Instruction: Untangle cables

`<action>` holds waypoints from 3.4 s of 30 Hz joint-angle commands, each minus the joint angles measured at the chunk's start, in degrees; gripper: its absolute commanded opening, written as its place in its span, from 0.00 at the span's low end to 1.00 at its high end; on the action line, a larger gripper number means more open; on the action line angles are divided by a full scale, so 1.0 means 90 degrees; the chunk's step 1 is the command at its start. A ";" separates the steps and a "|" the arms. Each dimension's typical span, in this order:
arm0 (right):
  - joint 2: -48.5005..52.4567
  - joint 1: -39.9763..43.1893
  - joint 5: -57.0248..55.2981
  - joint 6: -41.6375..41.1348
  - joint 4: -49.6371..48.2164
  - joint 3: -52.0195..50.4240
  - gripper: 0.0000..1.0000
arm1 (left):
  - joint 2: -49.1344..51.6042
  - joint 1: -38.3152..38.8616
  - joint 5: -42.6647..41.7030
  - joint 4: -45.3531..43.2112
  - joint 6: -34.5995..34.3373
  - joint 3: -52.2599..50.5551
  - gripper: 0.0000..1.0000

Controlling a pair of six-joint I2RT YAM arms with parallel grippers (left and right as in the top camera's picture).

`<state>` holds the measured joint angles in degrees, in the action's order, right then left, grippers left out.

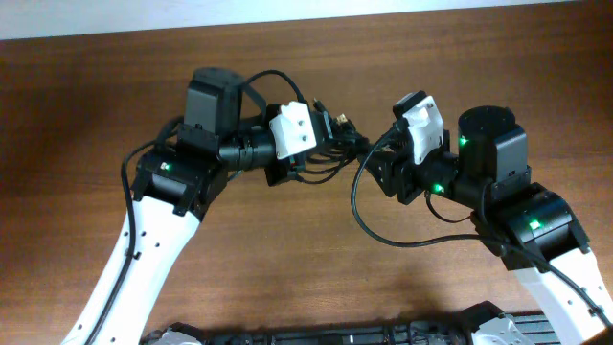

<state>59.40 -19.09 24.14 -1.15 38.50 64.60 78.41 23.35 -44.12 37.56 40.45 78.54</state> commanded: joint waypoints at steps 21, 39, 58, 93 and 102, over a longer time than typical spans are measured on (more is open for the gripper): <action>-0.0061 0.0041 0.0107 0.0000 -0.0231 0.0100 0.46 | -0.0185 0.0175 -0.0510 -0.0313 -0.2203 0.0070 0.00; -0.0061 0.0041 0.0107 -0.0087 -0.0204 0.0100 0.04 | -0.0185 0.0345 0.1977 -0.0457 -0.4199 0.0070 0.00; -0.0061 0.0041 0.0100 -0.0087 -0.0185 0.0100 0.04 | -0.0185 -0.0352 0.2382 -0.0811 -0.7541 0.0070 0.00; -0.0061 0.0041 0.0534 -0.0087 -0.0396 0.0100 0.51 | -0.0185 -0.0112 0.0794 -0.0998 -0.5039 0.0070 0.00; -0.0061 0.0041 0.0534 -0.0087 -0.0401 0.0100 0.51 | -0.0185 -0.0109 0.1236 -0.1103 -0.6050 0.0070 0.00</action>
<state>59.66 -18.92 28.21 -1.93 35.11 64.82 77.69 22.35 -33.54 28.62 -9.56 78.54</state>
